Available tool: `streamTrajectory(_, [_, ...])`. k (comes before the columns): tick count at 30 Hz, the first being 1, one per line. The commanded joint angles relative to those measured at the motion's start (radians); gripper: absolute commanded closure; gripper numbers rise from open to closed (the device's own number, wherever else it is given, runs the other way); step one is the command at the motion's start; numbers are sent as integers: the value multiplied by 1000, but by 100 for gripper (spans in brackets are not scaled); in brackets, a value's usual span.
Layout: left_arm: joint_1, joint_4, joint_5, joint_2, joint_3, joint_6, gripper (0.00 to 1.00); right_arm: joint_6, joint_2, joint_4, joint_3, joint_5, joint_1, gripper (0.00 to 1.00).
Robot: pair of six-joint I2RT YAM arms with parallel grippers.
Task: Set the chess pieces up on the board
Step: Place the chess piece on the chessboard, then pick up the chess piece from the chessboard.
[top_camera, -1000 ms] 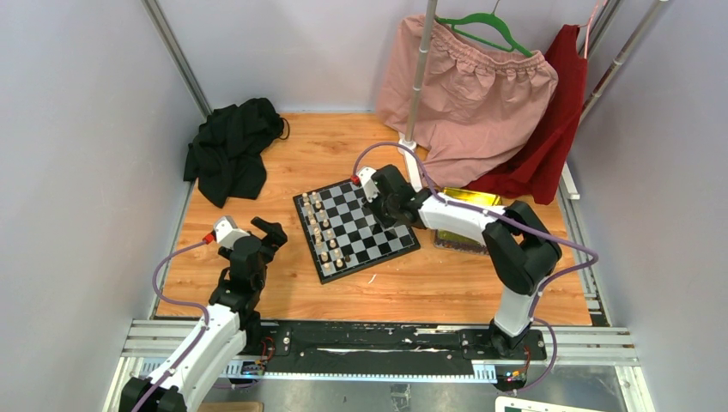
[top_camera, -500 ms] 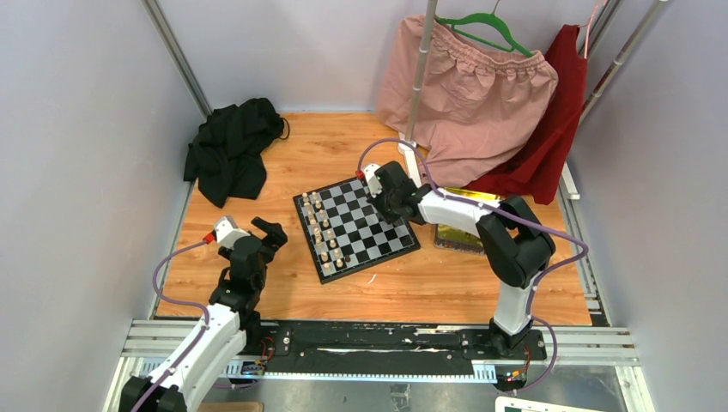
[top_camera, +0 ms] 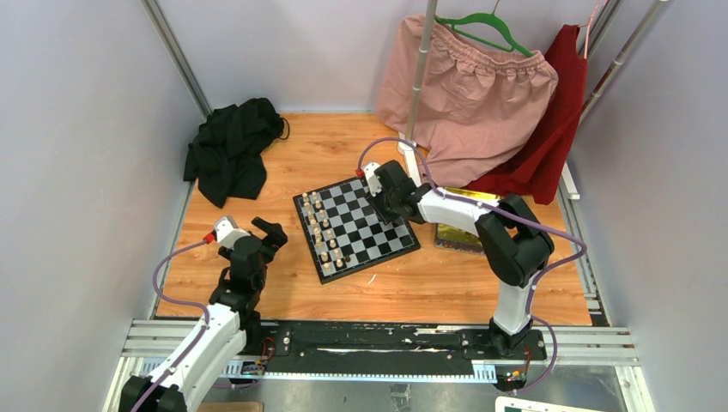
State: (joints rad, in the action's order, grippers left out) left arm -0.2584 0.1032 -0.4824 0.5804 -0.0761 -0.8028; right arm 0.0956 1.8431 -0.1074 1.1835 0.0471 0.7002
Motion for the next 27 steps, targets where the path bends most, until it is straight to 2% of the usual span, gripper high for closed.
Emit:
streamTrajectory(1, [4,20,-12,-4,9,10,0,-2,-22,-11,13,-22,-11,64])
streamTrajectory(12, [4,13,-14,-15,9,10,0,-8,-153,-32,-28,-44,20,59])
streamTrajectory(19, [4,7,-14,-16,9,8,0,10,-248,-101,-52,-88,166,56])
streamTrajectory(27, [4,4,-14,-24,10,7,0,87,-252,-169,-48,22,323,55])
